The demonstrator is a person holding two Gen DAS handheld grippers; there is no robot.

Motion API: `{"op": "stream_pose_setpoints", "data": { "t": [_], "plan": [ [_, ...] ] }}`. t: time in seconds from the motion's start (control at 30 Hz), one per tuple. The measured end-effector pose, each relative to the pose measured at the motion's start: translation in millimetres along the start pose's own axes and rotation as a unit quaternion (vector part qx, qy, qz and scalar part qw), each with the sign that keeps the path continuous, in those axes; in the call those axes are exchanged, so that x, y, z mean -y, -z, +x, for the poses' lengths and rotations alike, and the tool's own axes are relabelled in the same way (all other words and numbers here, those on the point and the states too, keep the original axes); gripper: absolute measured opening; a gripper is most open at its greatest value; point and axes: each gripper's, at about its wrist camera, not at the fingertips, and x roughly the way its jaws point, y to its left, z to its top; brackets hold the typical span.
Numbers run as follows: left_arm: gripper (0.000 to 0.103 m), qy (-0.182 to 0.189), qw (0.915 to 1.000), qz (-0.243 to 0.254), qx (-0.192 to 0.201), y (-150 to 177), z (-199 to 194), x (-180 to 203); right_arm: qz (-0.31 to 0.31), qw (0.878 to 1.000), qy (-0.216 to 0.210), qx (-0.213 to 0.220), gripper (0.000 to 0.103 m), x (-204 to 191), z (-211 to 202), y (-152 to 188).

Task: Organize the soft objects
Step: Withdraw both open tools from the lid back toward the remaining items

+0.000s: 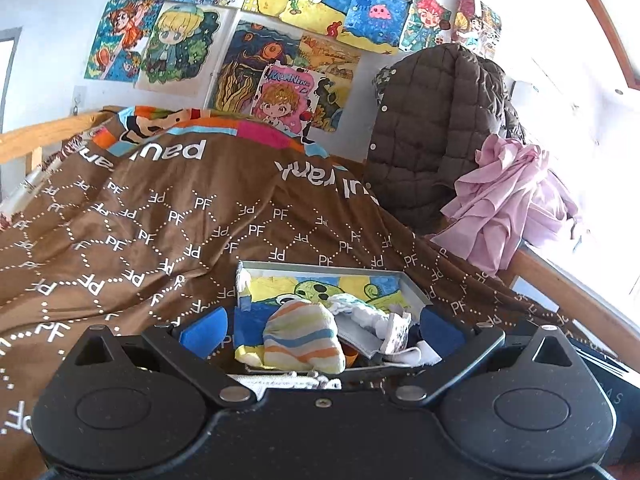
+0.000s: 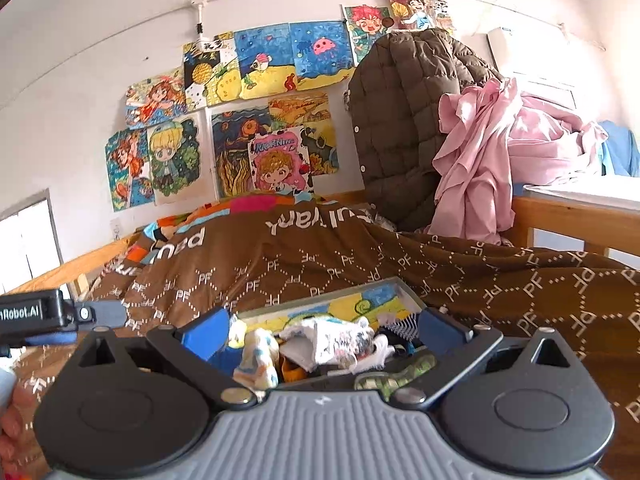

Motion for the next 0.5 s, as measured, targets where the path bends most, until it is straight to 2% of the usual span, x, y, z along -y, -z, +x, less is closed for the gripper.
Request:
{"op": "stream_pose_setpoints", "data": {
  "t": [0.2,0.5],
  "plan": [
    [0.102,-0.004,0.9997,0.026,-0.001,17,-20,2,-0.022,1.000,-0.005,-0.016,0.103,-6,-21,19],
    [0.102,-0.010,0.9985,0.042,-0.034,50,-26,-6,-0.043,0.998,-0.009,-0.035,0.103,-12,-30,40]
  ]
}}
